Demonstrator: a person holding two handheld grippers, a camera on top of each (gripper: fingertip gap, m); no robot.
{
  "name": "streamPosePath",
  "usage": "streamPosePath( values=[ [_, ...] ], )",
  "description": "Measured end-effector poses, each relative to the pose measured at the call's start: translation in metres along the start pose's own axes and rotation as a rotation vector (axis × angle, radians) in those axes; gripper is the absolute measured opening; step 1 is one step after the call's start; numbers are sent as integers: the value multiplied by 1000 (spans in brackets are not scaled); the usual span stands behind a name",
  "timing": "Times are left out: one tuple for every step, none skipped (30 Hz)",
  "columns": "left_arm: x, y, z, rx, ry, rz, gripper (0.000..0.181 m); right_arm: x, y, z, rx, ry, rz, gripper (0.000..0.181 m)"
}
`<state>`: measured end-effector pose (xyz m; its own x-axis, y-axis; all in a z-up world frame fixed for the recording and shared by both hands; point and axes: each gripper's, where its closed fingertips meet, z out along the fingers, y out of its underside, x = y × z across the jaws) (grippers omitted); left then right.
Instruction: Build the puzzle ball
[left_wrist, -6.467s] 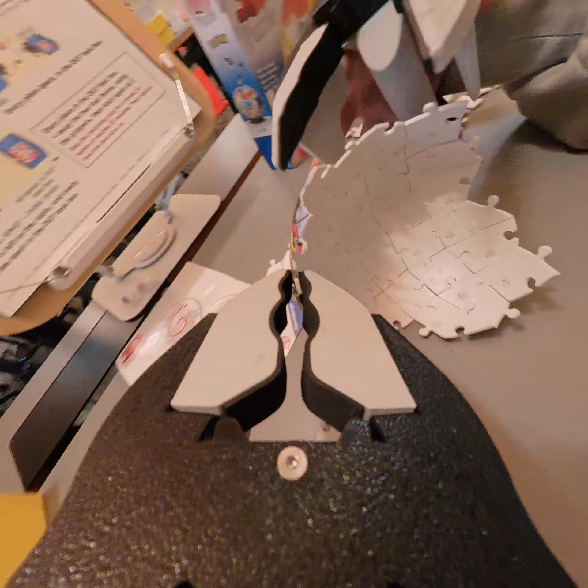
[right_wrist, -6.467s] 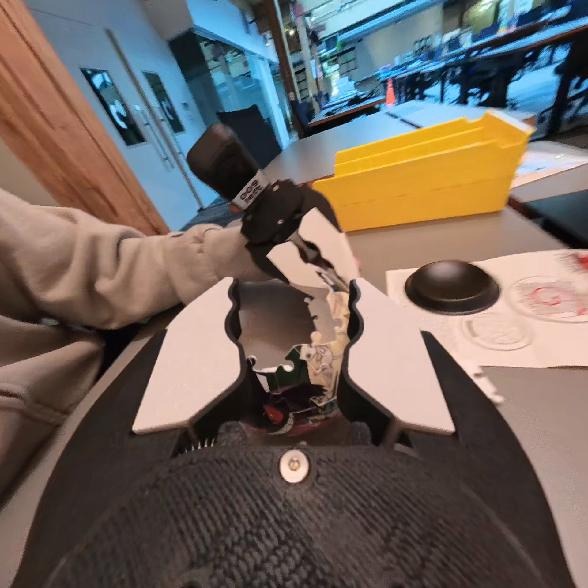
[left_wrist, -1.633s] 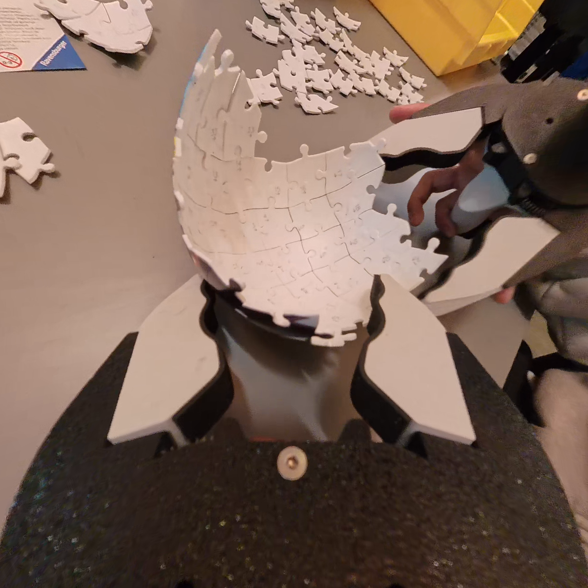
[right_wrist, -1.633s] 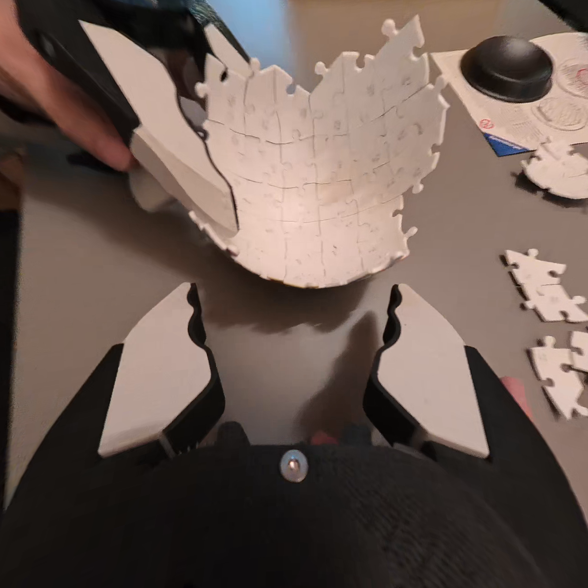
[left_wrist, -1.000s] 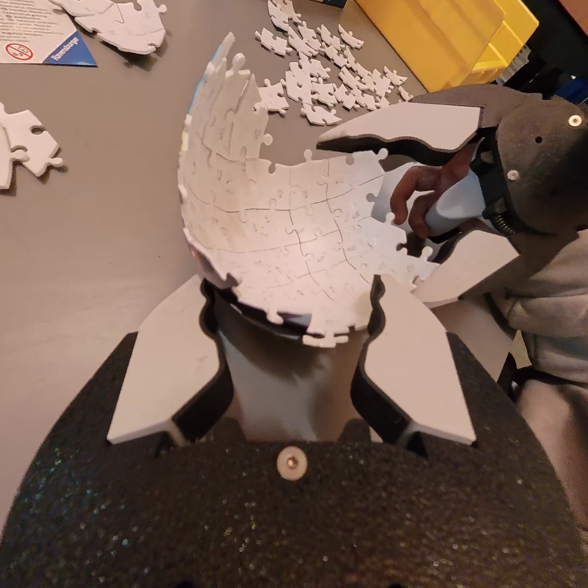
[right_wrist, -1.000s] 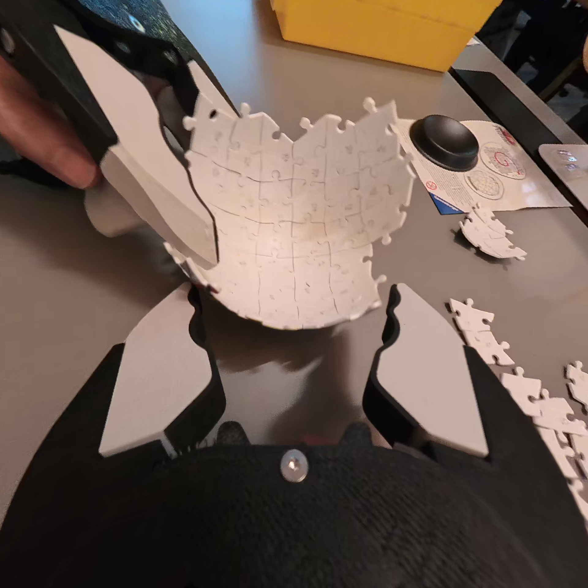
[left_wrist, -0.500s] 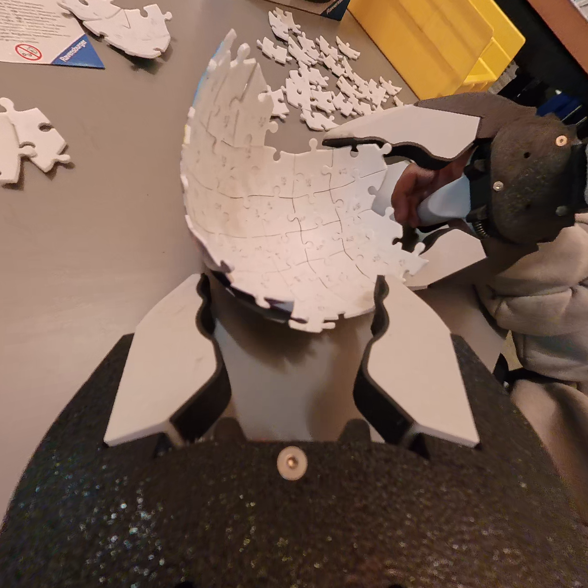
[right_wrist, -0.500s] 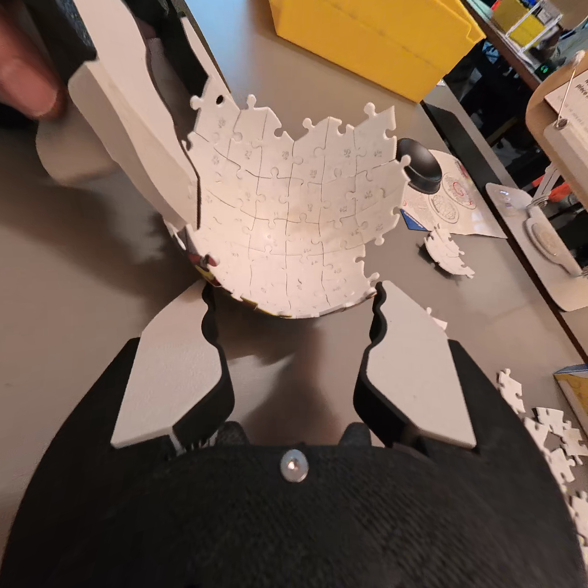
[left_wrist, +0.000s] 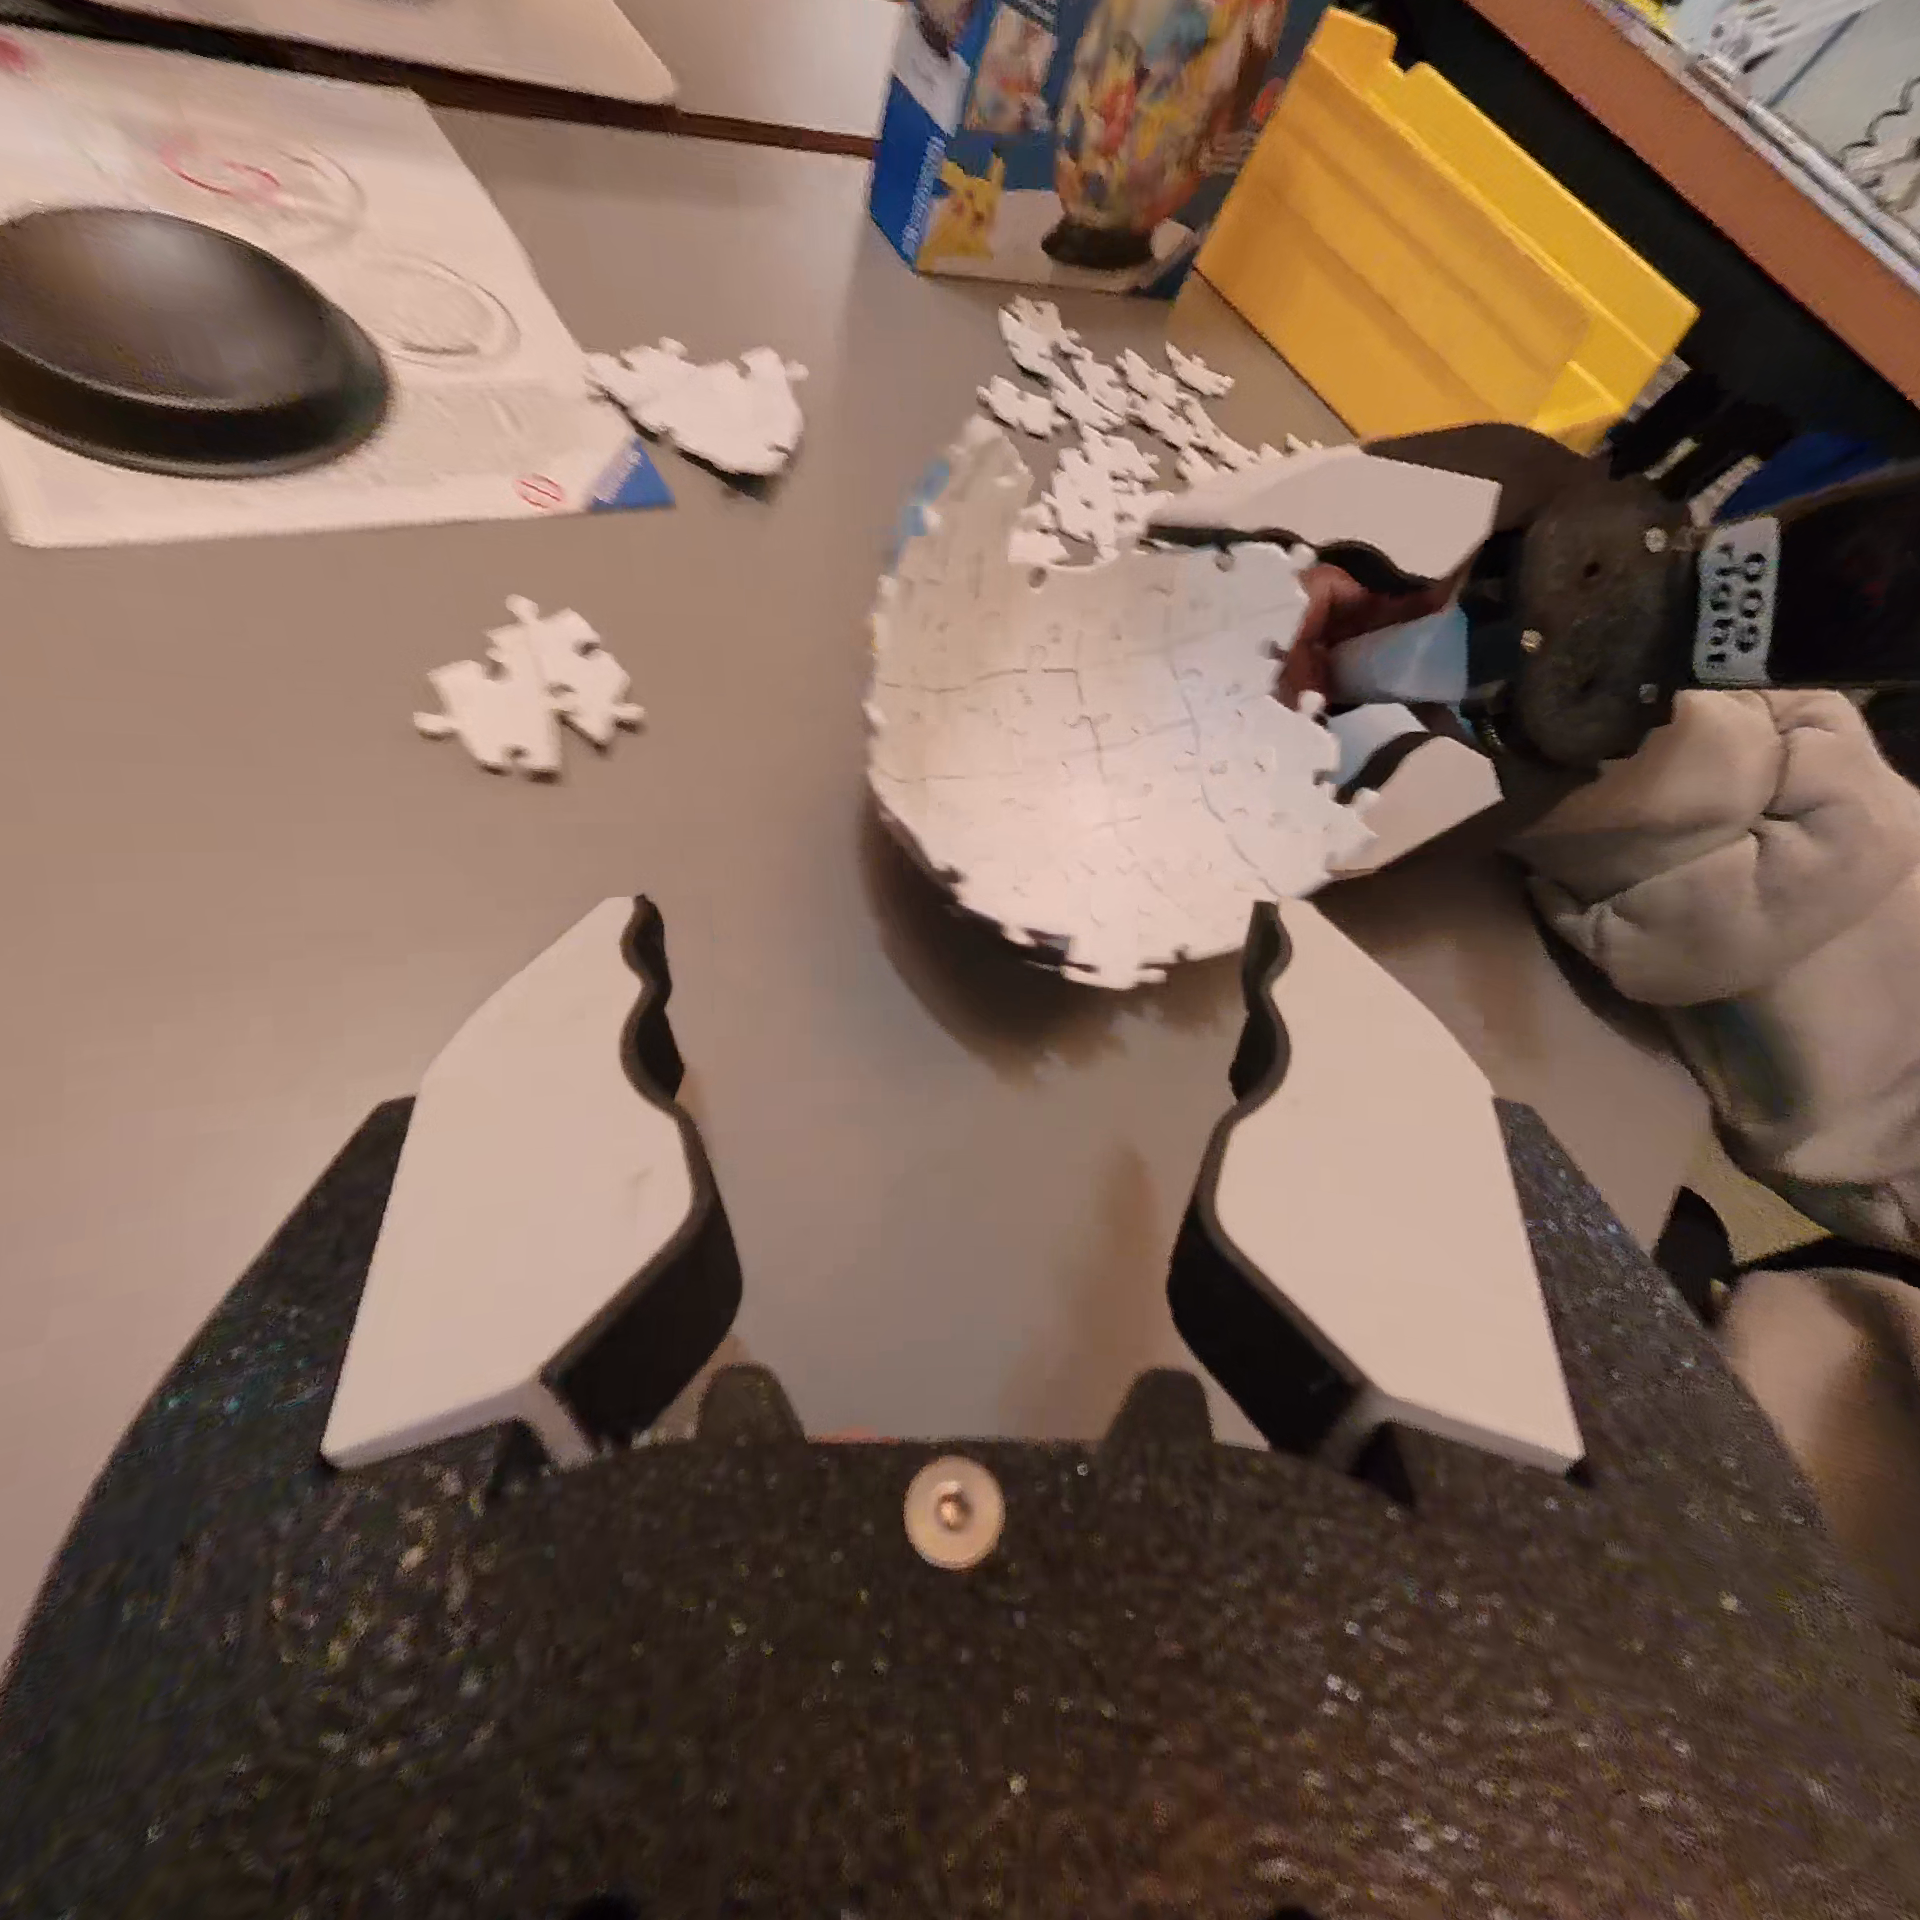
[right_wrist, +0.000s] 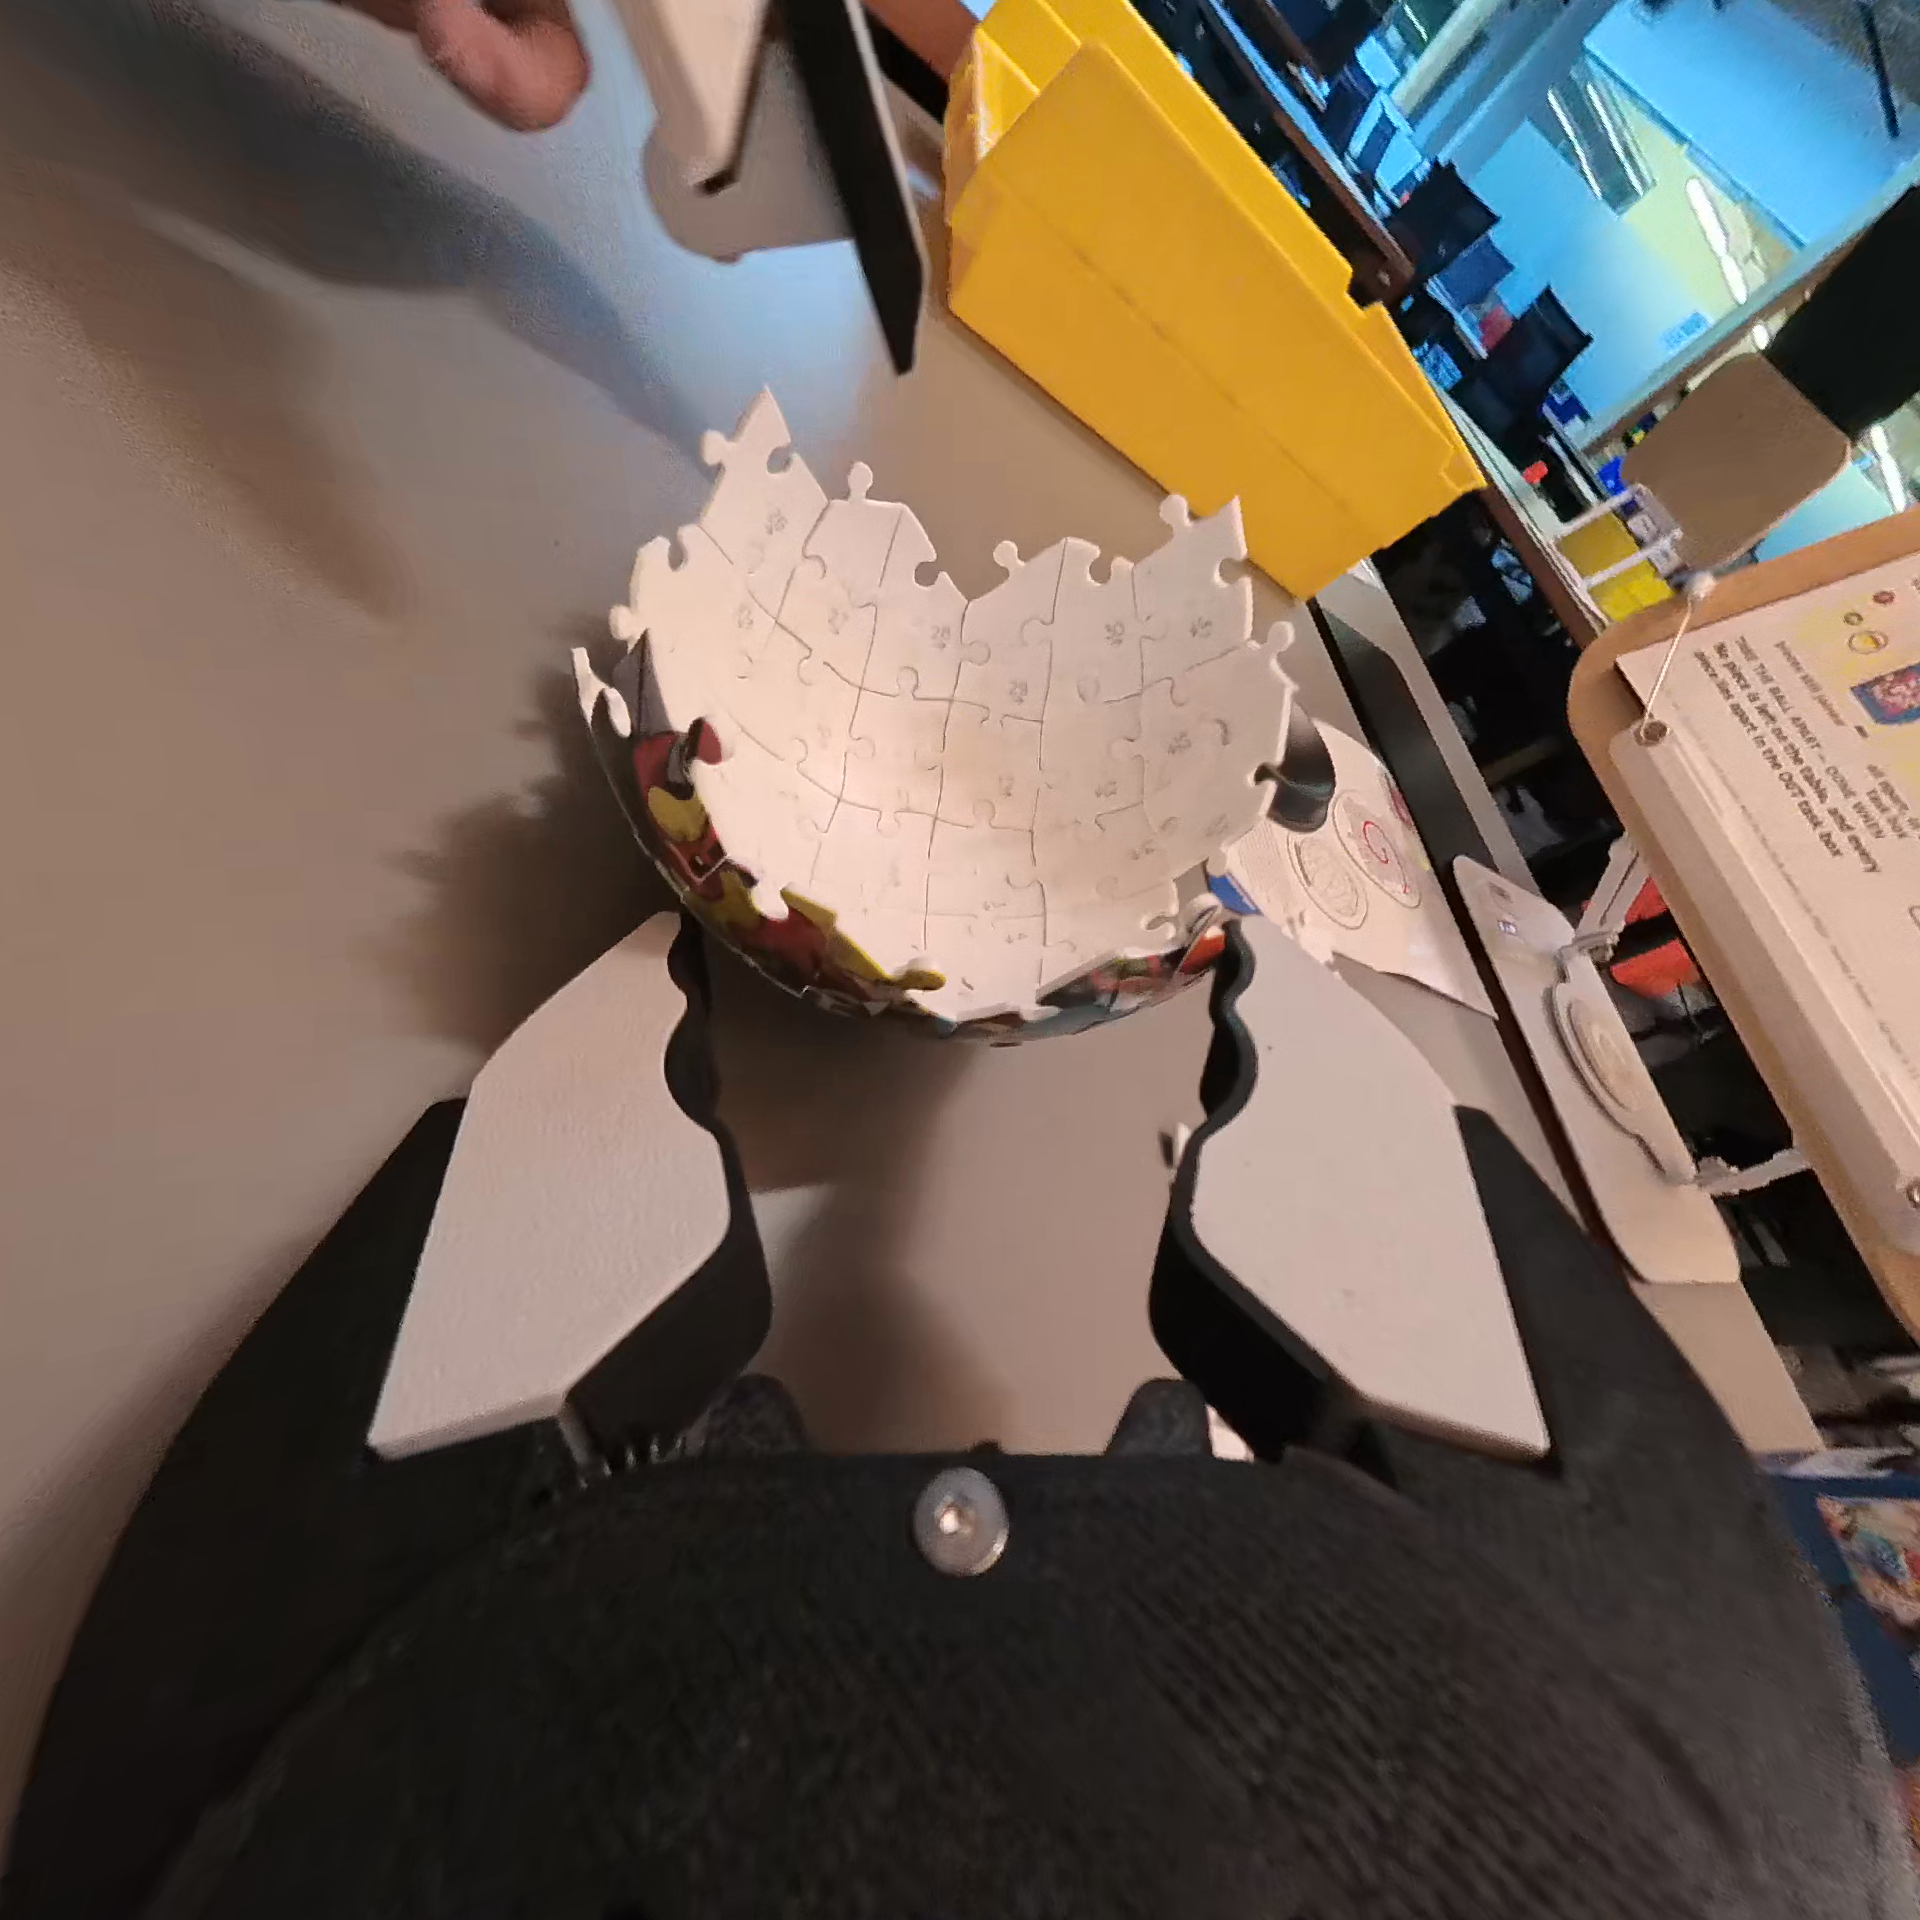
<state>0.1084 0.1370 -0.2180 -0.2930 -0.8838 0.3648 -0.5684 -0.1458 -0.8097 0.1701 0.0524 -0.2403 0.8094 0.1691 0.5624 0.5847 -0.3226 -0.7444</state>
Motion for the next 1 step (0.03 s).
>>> streamPosePath(
  values=[
    [-11,-5,-2,-4,-22,-3,104,2,1,1,9,-8,-11,93]
  ],
)
